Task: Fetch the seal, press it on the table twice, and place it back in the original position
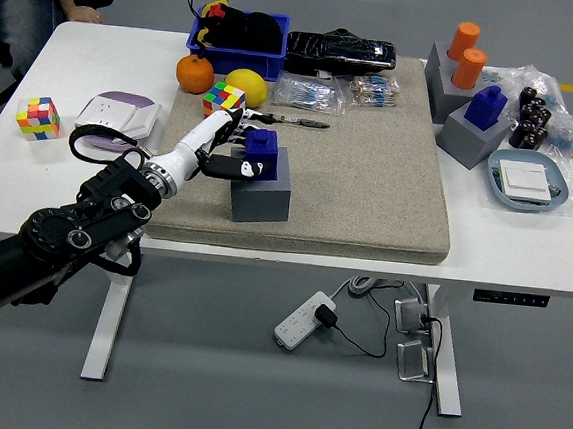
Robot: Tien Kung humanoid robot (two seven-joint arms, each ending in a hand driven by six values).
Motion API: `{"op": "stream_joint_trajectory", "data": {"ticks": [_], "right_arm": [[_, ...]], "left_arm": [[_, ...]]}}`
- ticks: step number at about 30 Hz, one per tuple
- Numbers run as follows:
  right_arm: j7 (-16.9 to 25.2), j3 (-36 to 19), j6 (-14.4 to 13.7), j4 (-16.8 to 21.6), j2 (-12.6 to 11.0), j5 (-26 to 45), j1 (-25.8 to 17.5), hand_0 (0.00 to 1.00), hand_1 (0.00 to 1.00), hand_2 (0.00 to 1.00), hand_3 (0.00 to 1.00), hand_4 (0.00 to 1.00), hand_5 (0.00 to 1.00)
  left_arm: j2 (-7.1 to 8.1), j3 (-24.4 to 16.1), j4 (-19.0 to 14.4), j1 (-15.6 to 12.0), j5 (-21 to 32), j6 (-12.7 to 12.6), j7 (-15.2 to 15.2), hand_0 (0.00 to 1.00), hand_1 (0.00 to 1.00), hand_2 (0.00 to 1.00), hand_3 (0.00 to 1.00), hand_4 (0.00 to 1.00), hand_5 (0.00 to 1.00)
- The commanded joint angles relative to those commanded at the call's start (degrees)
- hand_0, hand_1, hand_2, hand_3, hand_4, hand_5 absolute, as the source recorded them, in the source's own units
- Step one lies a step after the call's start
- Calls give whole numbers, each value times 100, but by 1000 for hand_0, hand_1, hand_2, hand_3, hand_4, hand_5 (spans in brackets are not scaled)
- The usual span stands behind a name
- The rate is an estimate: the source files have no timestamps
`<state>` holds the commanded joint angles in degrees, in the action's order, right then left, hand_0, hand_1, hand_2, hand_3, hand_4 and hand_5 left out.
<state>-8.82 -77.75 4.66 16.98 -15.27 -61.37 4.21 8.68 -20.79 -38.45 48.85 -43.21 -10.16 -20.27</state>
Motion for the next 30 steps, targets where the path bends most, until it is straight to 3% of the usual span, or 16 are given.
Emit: {"op": "stream_joint_trajectory", "data": {"ticks": [1, 6, 7, 20, 27, 30], "right_arm": [[1, 10, 0, 3, -1, 7, 1, 813, 712, 680, 684, 725, 504], [1, 34, -4, 6, -2, 18, 5, 813, 712, 680, 684, 725, 504], [0, 42, -4, 6, -3, 20, 5, 811, 711, 680, 685, 725, 504], [2, 89, -2, 1, -8, 31, -33, 811, 712, 680, 685, 724, 503], [-2, 43, -5, 1, -13, 15, -29, 809, 711, 679, 686, 723, 501], [1, 25, -11, 4, -12, 6, -28, 809, 711, 679, 686, 723, 501]], "left_arm": [[-7, 5, 6, -4, 10, -6, -14, 656, 590, 523, 637, 764, 2], [-46, 13, 43, -35, 72, -67, -89, 656, 590, 523, 637, 764, 2], [-55, 10, 52, -42, 89, -95, -115, 645, 505, 464, 585, 701, 2], [-77, -8, 44, -130, 211, -290, -341, 631, 449, 420, 569, 700, 2], [125, -334, -283, -62, 51, -304, -377, 629, 453, 422, 569, 723, 2], [281, -547, -483, -28, -59, -332, -423, 629, 453, 422, 569, 723, 2]]}}
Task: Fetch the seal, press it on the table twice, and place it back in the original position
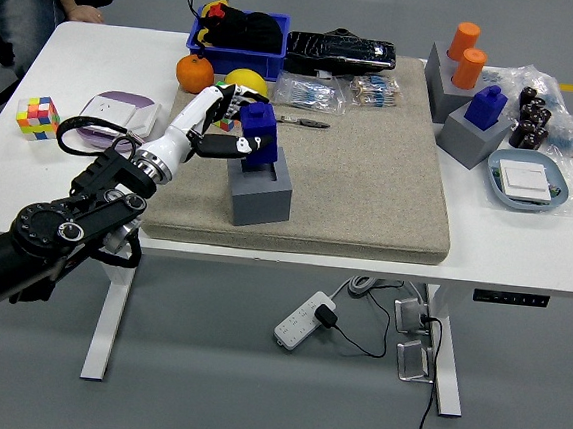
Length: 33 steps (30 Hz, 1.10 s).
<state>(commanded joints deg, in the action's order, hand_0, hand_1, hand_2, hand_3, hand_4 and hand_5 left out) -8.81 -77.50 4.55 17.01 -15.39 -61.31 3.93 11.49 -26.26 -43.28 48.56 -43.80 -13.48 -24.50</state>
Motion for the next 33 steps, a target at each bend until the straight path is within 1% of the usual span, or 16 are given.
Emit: {"op": "stream_joint_trajectory", "data": {"ticks": [2, 4, 6, 7, 9, 12, 14, 16, 19, 21, 23, 25, 33], "right_arm": [[4, -8, -3, 1, 8, -2, -1, 807, 710, 678, 685, 723, 500], [6, -20, -6, 1, 15, -7, -2, 807, 710, 678, 685, 723, 500], [10, -28, -7, 3, 21, -8, -9, 807, 710, 678, 685, 723, 500], [10, -33, -8, 2, 23, -11, -11, 807, 710, 678, 685, 723, 501], [9, -41, -4, -4, 28, -18, -23, 807, 710, 678, 685, 723, 501], [9, -54, -1, -8, 33, -21, -25, 807, 710, 678, 685, 723, 501], [7, -70, 2, -11, 44, -24, -24, 807, 710, 678, 684, 722, 500], [9, -72, 1, -6, 52, -14, -18, 807, 710, 678, 684, 722, 500], [12, -79, -3, 0, 61, -3, -6, 806, 710, 677, 685, 722, 501], [14, -69, -3, 2, 69, 4, 2, 806, 710, 677, 685, 722, 501], [14, -62, -2, 1, 72, 8, 6, 806, 710, 677, 685, 722, 501], [12, -52, 2, -1, 78, 11, 13, 806, 708, 677, 685, 722, 500], [5, -12, 7, 3, 74, 30, 34, 806, 708, 677, 685, 722, 501]], "left_arm": [[119, -124, -63, 1, -56, -29, -44, 627, 454, 422, 570, 722, 2], [205, -176, -22, -4, -78, -55, -77, 627, 454, 422, 570, 722, 2], [303, -176, 183, -26, -36, -90, -117, 627, 454, 422, 570, 722, 2], [333, -167, 276, -38, -11, -103, -132, 627, 454, 420, 570, 690, 2], [386, -135, 556, -85, 70, -135, -171, 627, 454, 420, 570, 690, 2], [404, -70, 920, -137, 209, -157, -209, 627, 454, 420, 570, 690, 2], [382, 18, 1204, -196, 319, -166, -228, 627, 452, 420, 570, 693, 2], [336, 121, 1417, -264, 459, -172, -227, 627, 452, 420, 570, 693, 2], [241, 313, 1618, -342, 611, -187, -230, 629, 455, 419, 570, 689, 2], [135, 462, 1726, -413, 709, -186, -225, 629, 455, 419, 570, 689, 2], [71, 532, 1766, -446, 764, -185, -223, 629, 455, 419, 570, 689, 2], [-36, 620, 1808, -494, 830, -188, -220, 629, 454, 417, 571, 686, 2], [-266, 798, 1925, -566, 998, -227, -258, 630, 455, 416, 571, 684, 2]]}}
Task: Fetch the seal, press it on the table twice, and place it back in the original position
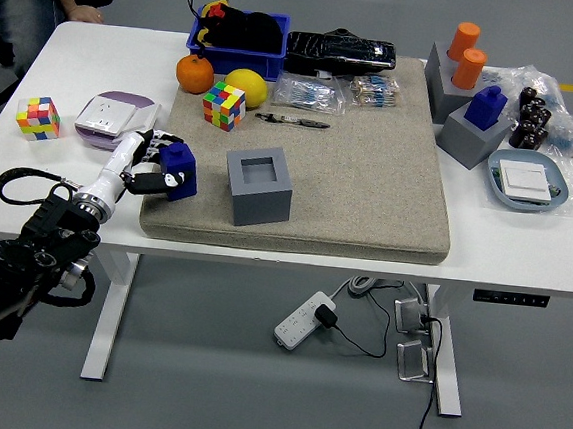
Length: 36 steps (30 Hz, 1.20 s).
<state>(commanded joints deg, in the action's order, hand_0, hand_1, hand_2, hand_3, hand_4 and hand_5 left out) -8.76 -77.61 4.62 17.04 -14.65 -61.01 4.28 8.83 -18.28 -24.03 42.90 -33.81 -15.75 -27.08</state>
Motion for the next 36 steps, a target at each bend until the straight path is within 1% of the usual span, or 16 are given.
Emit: {"op": "stream_joint_trajectory", "data": {"ticks": [3, 8, 15, 32, 36], "right_arm": [[-5, -1, 7, -3, 8, 6, -2, 806, 708, 677, 685, 722, 501], [-9, -9, 7, -2, 9, 5, -3, 805, 707, 677, 685, 722, 500], [-5, -5, 6, 0, 10, 6, -5, 805, 708, 676, 685, 721, 499], [-1, 11, -2, 2, -7, 11, -9, 805, 708, 676, 684, 721, 497], [3, 13, -1, -1, -1, 13, -16, 804, 708, 676, 684, 721, 497]], "left_arm": [[-50, 49, 48, -14, 46, -13, -18, 630, 455, 416, 571, 684, 2], [-68, 139, 111, -24, 100, -12, -9, 631, 456, 416, 571, 680, 2], [-52, 210, 147, -41, 134, -3, 6, 631, 455, 416, 571, 678, 2], [-9, 270, 98, -15, 126, -27, -18, 633, 457, 415, 572, 681, 2], [52, 256, -3, 24, 31, -45, -22, 633, 457, 415, 573, 681, 2]]}}
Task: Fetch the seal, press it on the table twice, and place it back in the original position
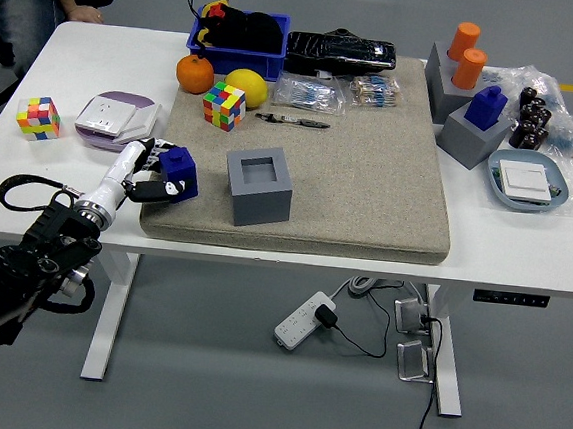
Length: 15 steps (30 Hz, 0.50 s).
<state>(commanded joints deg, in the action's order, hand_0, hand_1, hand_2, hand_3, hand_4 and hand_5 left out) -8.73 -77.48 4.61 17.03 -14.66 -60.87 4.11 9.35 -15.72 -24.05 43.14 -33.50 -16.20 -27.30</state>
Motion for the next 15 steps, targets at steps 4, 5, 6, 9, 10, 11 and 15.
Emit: {"op": "stream_joint_trajectory", "data": {"ticks": [4, 5, 6, 9, 10, 11, 15], "right_arm": [[2, -1, -4, 2, -10, -6, -1, 804, 707, 676, 684, 721, 497], [1, -1, -4, 2, -14, -9, -2, 804, 707, 676, 684, 721, 497], [2, -2, -8, 2, -23, -8, -6, 804, 707, 676, 684, 721, 497], [-2, -6, -8, -2, -43, -17, -6, 804, 707, 676, 684, 721, 497], [-4, -16, -9, -4, -46, -20, -9, 804, 707, 676, 685, 721, 497], [-5, -18, -6, -5, -47, -20, -9, 804, 707, 676, 685, 721, 497], [-1, -1, -11, -1, -56, -8, 5, 804, 707, 676, 685, 721, 497]], "left_arm": [[249, -327, -371, 141, -384, -24, -9, 633, 457, 415, 573, 681, 2], [294, -385, -446, 170, -434, -26, -11, 633, 457, 415, 573, 681, 2], [385, -492, -571, 243, -544, -17, 3, 633, 457, 415, 573, 681, 2], [577, -736, -905, 434, -806, 34, 78, 633, 457, 415, 573, 681, 2], [639, -807, -1043, 515, -920, 116, 171, 633, 459, 418, 576, 684, 2], [674, -847, -1140, 568, -1013, 162, 224, 633, 459, 418, 576, 684, 2], [731, -948, -1569, 737, -1272, 330, 399, 633, 459, 418, 576, 684, 2]]}}
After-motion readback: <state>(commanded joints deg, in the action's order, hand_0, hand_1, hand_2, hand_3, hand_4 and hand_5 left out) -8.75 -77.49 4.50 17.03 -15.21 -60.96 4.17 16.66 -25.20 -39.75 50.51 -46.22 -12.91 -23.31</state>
